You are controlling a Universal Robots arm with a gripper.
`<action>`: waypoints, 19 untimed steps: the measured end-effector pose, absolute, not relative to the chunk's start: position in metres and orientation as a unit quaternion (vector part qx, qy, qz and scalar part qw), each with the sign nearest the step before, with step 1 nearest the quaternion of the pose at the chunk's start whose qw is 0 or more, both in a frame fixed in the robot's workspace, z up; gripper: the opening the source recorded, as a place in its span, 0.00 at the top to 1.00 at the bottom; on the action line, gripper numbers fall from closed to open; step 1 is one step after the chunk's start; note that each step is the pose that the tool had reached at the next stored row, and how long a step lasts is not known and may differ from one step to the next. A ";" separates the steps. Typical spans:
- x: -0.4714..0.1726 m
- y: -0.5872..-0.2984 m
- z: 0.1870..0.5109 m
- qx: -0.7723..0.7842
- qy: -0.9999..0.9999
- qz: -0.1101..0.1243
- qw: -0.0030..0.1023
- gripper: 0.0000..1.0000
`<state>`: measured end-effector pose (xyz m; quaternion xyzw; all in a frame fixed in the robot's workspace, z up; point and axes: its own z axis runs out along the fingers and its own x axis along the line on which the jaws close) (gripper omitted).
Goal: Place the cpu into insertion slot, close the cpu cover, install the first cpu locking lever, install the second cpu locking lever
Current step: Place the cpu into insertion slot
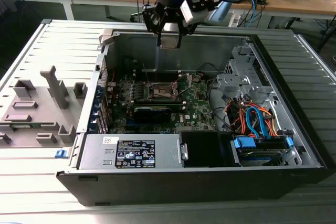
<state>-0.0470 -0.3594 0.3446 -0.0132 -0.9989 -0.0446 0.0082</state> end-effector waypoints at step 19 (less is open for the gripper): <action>-0.047 -0.363 0.342 -0.013 -0.999 -0.045 0.008 0.45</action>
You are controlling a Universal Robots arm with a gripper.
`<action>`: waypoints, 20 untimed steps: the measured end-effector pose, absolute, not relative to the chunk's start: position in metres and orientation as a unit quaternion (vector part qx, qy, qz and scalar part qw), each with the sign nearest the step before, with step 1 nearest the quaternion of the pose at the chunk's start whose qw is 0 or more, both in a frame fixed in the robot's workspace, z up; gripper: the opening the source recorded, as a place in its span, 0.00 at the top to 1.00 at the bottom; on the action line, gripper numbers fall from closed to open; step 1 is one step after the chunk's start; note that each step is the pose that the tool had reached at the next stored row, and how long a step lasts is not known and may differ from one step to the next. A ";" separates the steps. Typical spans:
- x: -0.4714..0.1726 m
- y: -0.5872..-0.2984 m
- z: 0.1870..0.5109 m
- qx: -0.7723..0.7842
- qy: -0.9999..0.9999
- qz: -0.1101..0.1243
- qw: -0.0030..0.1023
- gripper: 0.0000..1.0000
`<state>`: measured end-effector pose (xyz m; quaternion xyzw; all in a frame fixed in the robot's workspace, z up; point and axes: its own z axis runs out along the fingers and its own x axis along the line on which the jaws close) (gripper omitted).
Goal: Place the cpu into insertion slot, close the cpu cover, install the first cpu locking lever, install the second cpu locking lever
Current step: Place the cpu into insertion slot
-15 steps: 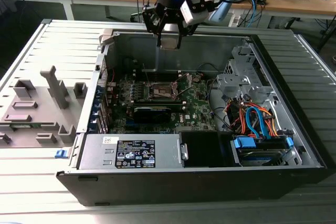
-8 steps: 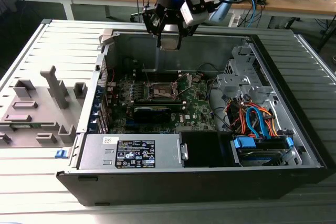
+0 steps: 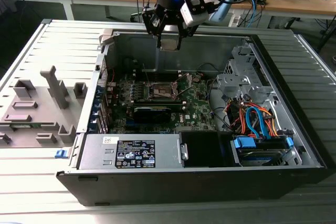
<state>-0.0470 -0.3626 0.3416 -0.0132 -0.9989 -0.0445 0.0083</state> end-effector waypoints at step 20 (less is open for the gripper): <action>-0.047 -0.368 0.334 -0.013 -0.999 -0.045 0.008 0.45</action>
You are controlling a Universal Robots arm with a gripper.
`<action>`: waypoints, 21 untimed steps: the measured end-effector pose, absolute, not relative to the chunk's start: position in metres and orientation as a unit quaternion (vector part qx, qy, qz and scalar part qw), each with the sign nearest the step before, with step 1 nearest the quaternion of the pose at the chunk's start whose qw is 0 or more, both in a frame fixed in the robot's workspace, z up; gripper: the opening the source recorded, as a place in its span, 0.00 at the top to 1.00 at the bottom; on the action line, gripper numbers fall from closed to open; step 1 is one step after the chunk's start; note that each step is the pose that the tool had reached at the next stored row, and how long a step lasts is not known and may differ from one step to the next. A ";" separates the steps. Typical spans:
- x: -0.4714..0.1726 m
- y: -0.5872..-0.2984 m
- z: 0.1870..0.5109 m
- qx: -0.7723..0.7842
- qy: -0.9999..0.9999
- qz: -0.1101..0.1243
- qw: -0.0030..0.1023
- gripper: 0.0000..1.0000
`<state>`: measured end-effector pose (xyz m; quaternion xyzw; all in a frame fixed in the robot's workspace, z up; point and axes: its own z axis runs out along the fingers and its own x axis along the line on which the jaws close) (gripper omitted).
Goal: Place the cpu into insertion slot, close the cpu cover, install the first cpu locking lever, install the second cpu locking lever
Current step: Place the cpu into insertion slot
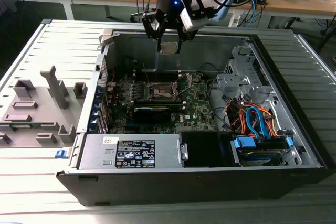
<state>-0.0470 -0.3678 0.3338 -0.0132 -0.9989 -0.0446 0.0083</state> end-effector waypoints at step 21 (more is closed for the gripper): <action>-0.047 -0.370 0.331 -0.013 -0.999 -0.045 0.008 0.45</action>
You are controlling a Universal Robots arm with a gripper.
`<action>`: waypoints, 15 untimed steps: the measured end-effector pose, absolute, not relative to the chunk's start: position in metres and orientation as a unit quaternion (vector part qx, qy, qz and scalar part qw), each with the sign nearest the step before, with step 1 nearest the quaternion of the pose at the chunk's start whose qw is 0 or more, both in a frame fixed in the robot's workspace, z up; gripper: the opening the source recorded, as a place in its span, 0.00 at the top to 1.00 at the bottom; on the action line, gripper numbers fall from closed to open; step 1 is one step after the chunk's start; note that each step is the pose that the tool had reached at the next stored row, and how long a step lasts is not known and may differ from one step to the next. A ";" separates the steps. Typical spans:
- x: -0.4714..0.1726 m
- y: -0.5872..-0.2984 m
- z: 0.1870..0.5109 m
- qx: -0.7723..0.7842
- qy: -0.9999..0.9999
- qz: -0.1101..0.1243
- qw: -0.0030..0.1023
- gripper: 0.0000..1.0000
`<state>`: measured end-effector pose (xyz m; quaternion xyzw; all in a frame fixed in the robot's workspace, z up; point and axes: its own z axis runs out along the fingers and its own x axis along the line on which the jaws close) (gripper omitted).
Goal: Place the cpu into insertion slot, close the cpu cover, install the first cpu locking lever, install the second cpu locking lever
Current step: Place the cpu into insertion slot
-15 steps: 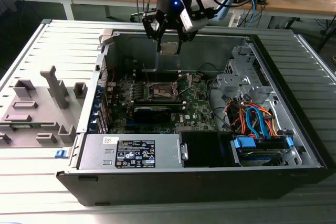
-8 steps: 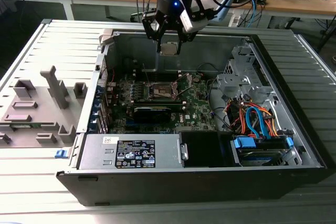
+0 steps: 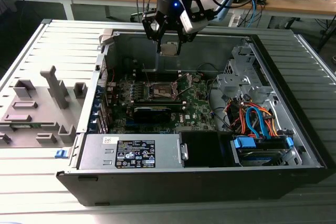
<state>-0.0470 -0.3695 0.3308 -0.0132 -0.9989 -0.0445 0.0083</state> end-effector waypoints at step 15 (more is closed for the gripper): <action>-0.047 -0.373 0.326 -0.013 -0.999 -0.045 0.008 0.45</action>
